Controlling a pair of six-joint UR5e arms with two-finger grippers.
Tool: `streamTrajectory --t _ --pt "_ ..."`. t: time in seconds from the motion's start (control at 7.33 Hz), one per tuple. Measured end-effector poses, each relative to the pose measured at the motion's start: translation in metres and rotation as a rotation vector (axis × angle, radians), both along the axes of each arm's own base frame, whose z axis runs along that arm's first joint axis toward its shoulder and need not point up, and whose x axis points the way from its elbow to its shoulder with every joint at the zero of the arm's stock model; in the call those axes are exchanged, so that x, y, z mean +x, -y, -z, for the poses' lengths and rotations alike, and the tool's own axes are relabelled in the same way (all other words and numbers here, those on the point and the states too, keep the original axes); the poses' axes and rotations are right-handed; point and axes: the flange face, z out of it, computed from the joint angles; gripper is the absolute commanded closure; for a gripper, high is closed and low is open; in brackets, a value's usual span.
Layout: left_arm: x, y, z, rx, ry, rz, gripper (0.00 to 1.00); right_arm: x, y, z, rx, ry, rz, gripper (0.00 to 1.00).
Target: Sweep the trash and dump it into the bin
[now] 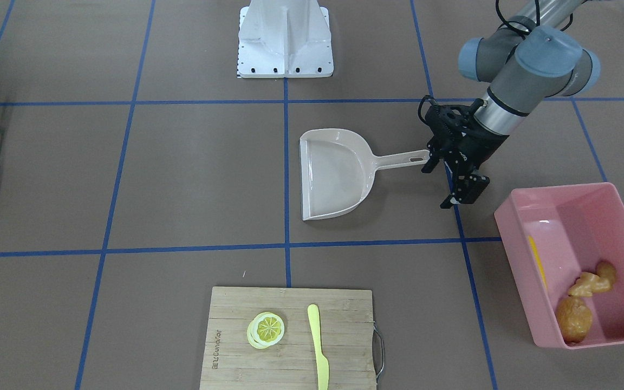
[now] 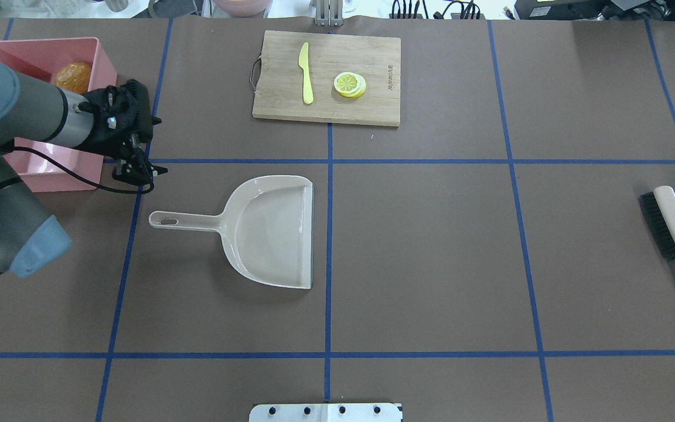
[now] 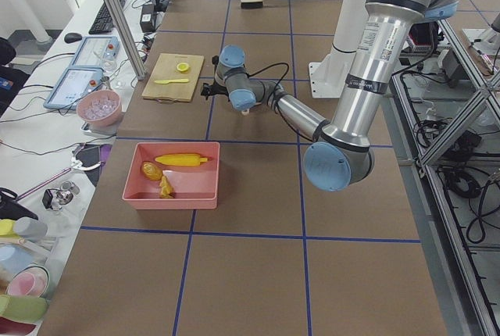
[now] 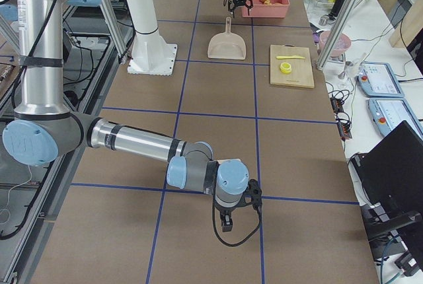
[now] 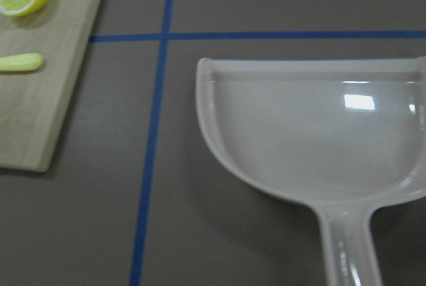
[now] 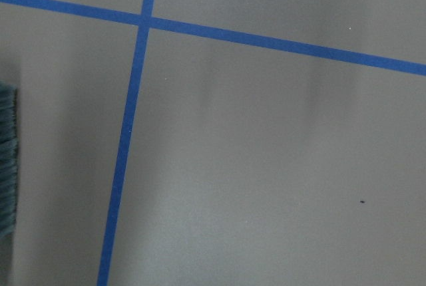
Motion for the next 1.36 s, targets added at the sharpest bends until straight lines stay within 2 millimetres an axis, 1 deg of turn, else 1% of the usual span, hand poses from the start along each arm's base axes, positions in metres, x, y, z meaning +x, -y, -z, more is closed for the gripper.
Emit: streamTrajectory --t 0.14,0.27,0.41,0.55,0.82,0.96,1.09,1.23,1.36 --pt "-0.028 0.013 -0.014 -0.063 0.009 0.085 0.02 0.000 -0.001 -0.001 -0.002 0.002 -0.001 0.00" --pt "-0.067 0.022 -0.041 -0.149 0.017 0.178 0.02 -0.001 -0.003 -0.002 -0.005 0.005 -0.001 0.00" --pt "-0.110 0.025 -0.075 -0.236 0.029 0.268 0.02 -0.001 -0.004 -0.003 -0.007 0.010 -0.002 0.00" --pt "-0.153 0.021 -0.111 -0.322 0.039 0.345 0.02 -0.001 -0.005 -0.003 -0.009 0.014 -0.002 0.00" --pt "-0.239 0.009 -0.179 -0.509 0.009 0.413 0.02 -0.001 -0.005 -0.003 -0.008 0.017 -0.002 0.00" --pt "-0.272 0.002 -0.208 -0.585 -0.015 0.432 0.02 -0.001 -0.004 -0.002 -0.005 0.016 0.000 0.00" --pt "-0.295 -0.011 -0.232 -0.646 -0.029 0.449 0.02 -0.001 -0.004 -0.002 -0.003 0.017 0.001 0.00" --pt "-0.311 -0.022 -0.251 -0.692 -0.033 0.470 0.02 -0.001 -0.004 -0.002 -0.002 0.016 0.002 0.00" --pt "-0.324 -0.030 -0.264 -0.723 -0.037 0.493 0.02 -0.002 -0.003 -0.001 0.000 0.019 0.002 0.00"
